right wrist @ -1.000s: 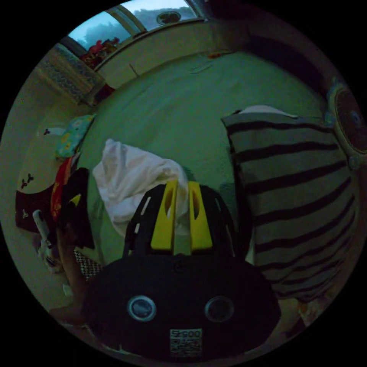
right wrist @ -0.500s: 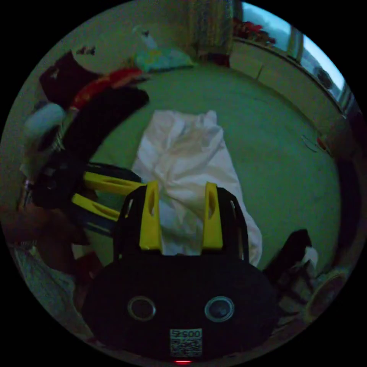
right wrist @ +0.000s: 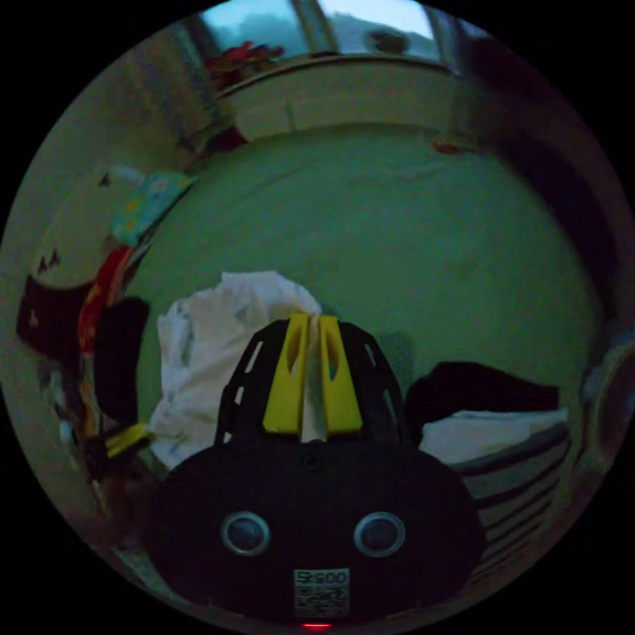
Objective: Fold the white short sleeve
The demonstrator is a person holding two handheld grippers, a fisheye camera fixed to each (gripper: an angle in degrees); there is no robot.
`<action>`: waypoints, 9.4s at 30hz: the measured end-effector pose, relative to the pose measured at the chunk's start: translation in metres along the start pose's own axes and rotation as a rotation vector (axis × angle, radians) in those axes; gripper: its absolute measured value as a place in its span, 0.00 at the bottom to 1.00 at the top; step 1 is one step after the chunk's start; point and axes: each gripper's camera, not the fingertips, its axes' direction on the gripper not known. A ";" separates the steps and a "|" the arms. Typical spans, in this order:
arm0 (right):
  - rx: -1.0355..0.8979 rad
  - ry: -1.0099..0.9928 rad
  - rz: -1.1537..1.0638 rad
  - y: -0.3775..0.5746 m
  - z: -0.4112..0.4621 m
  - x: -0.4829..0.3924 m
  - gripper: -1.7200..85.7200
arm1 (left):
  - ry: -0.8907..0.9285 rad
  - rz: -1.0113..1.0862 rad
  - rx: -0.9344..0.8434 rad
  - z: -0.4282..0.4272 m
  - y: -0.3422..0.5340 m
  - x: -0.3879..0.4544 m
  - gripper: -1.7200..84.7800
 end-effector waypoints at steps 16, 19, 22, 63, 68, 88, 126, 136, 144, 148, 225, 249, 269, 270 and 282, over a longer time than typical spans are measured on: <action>0.057 -0.091 -0.234 0.105 -0.061 -0.051 0.18 | -0.007 0.085 0.225 -0.050 0.039 0.034 0.19; 0.099 -0.150 -0.212 0.142 -0.065 -0.065 0.18 | -0.001 0.234 0.250 -0.045 0.029 0.063 0.21; 0.099 -0.264 -0.149 0.179 -0.060 -0.072 0.19 | -0.017 0.332 0.182 -0.033 0.020 0.087 0.21; 0.118 0.010 -0.394 0.368 -0.084 -0.383 0.00 | 0.066 -0.304 0.234 -0.251 0.304 -0.101 0.10; 0.310 0.121 -0.377 0.532 -0.184 -0.424 0.00 | 0.054 -0.242 0.299 -0.297 0.351 -0.079 0.09; 0.235 0.060 -0.519 0.880 -0.273 -0.482 0.09 | -0.029 -0.012 0.023 -0.369 0.538 0.056 0.10; 0.271 0.044 0.177 0.808 -0.429 -0.203 0.00 | -0.029 -0.081 -0.269 -0.272 0.481 0.004 0.08; 0.335 -0.024 0.171 0.732 -0.480 -0.158 0.00 | 0.061 -0.112 -0.113 -0.345 0.389 -0.071 0.06; 0.274 -0.115 0.191 0.681 -0.492 -0.124 0.00 | 0.187 -0.082 -0.091 -0.376 0.309 -0.122 0.06; 0.113 -0.127 0.198 0.657 -0.457 -0.106 0.02 | 0.146 -0.088 -0.204 -0.335 0.278 -0.147 0.08; 0.146 0.367 -0.157 0.058 -0.142 -0.223 0.03 | -0.335 0.051 0.070 -0.160 -0.286 -0.304 0.09; -0.036 0.112 -0.031 0.570 -0.170 -0.172 0.18 | -0.007 -0.276 0.020 -0.198 0.287 -0.176 0.15; -0.100 0.226 0.152 0.710 -0.181 -0.132 0.03 | -0.076 -0.352 -0.097 -0.231 0.508 -0.071 0.03; -0.115 0.235 0.170 0.717 -0.178 -0.129 0.04 | -0.088 -0.392 -0.112 -0.227 0.525 -0.067 0.03; 0.193 0.159 0.123 0.718 -0.233 -0.224 0.01 | -0.016 -0.353 0.184 -0.267 0.573 0.057 0.01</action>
